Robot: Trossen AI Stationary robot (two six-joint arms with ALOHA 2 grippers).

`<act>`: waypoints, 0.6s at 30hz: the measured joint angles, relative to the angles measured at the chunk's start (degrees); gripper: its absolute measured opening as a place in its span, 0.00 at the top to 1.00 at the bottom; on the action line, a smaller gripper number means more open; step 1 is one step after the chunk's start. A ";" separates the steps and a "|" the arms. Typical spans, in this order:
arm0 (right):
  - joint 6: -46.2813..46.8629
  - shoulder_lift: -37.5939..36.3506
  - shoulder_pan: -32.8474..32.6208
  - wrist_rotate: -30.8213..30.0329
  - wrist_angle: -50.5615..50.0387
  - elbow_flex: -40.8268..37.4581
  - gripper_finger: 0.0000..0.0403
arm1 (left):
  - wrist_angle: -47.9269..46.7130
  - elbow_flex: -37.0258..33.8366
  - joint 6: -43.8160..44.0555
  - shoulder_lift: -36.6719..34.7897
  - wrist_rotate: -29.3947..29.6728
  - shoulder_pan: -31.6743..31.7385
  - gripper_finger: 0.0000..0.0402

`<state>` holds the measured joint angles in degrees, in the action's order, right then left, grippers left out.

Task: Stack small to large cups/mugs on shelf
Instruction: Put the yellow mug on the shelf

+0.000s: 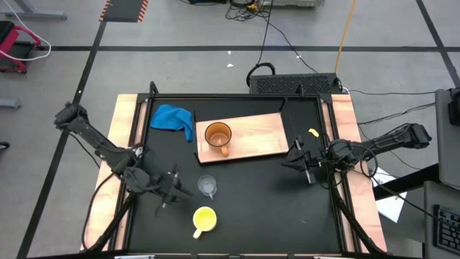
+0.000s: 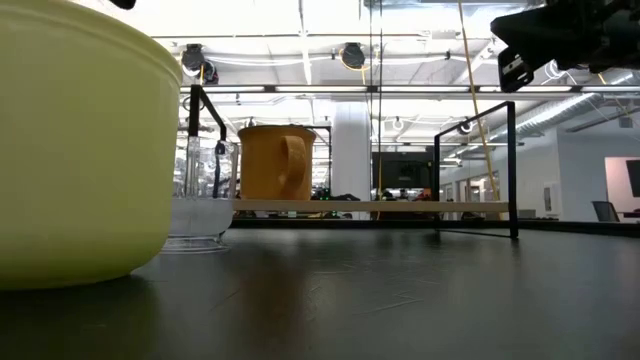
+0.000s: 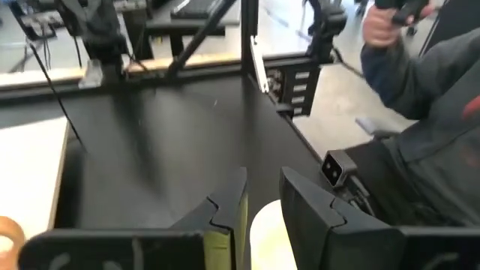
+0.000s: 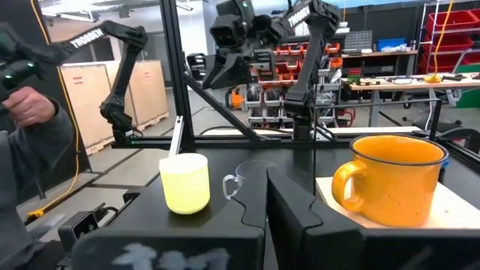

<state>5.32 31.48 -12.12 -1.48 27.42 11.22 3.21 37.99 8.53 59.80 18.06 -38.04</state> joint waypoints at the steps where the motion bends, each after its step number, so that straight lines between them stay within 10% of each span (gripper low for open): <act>1: 0.00 0.00 0.00 0.00 -0.37 0.00 1.00 | -1.18 1.10 0.70 1.26 -0.02 0.00 0.80; 18: 0.46 0.00 0.04 0.00 -1.08 0.00 1.00 | -21.77 20.98 -1.41 19.42 -6.92 0.90 0.80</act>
<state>5.78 31.48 -12.08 -1.48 26.35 11.22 -18.56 58.96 7.12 79.23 11.14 -37.15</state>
